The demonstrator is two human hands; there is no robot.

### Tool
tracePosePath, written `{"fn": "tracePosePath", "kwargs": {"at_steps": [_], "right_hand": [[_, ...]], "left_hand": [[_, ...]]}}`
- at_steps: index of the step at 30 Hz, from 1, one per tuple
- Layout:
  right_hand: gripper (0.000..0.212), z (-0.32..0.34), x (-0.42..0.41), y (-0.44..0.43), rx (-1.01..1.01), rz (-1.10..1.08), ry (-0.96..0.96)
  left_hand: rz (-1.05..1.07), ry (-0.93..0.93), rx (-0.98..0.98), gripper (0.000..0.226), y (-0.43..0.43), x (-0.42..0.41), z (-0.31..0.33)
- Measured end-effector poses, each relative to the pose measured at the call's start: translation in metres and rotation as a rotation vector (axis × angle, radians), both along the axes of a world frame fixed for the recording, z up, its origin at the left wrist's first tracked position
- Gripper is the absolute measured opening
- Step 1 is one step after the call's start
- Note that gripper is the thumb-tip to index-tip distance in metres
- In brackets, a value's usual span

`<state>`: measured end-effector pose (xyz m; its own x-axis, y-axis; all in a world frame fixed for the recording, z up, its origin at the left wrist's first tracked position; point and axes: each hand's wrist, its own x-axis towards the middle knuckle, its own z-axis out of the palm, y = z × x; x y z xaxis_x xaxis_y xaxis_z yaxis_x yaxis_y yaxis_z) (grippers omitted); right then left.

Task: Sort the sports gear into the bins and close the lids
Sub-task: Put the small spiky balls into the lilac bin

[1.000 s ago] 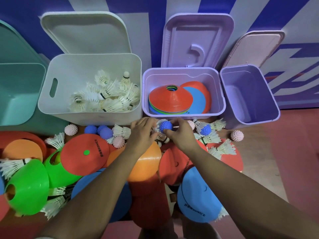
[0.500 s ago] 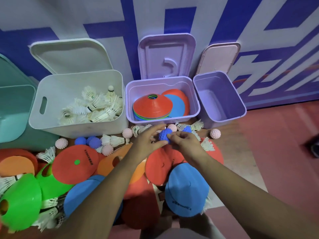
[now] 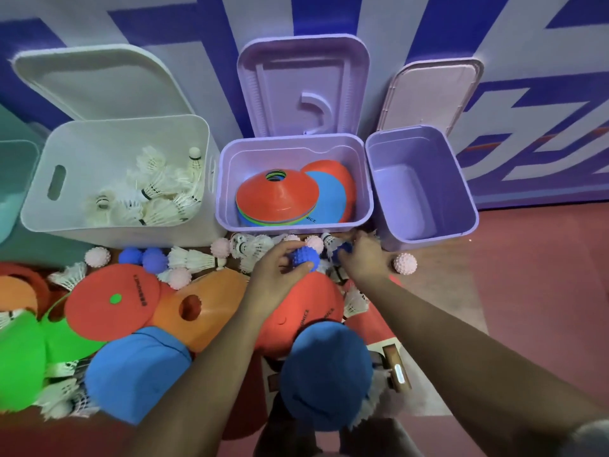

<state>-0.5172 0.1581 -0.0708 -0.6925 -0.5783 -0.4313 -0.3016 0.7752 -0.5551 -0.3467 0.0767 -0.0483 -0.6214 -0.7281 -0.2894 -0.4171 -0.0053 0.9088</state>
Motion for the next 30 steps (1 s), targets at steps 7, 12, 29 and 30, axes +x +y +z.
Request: {"fn": "tracePosePath", "kwargs": {"at_steps": [7, 12, 29, 30], "right_hand": [[0.037, -0.017, -0.005, -0.006, 0.091, -0.022, 0.043], [0.038, -0.018, 0.003, -0.002, 0.030, -0.035, 0.059], [0.040, 0.077, -0.025, 0.083, -0.544, -0.232, -0.209], [0.040, 0.084, -0.036, 0.086, -0.572, -0.262, -0.197]], "left_hand": [[0.047, -0.047, -0.021, 0.033, 0.001, -0.008, -0.006], [0.045, -0.058, 0.018, 0.036, 0.005, -0.012, -0.013], [0.049, 0.159, 0.129, 0.036, 0.023, -0.065, 0.046], [0.028, 0.175, 0.123, 0.037, 0.023, -0.078, 0.051]]}}
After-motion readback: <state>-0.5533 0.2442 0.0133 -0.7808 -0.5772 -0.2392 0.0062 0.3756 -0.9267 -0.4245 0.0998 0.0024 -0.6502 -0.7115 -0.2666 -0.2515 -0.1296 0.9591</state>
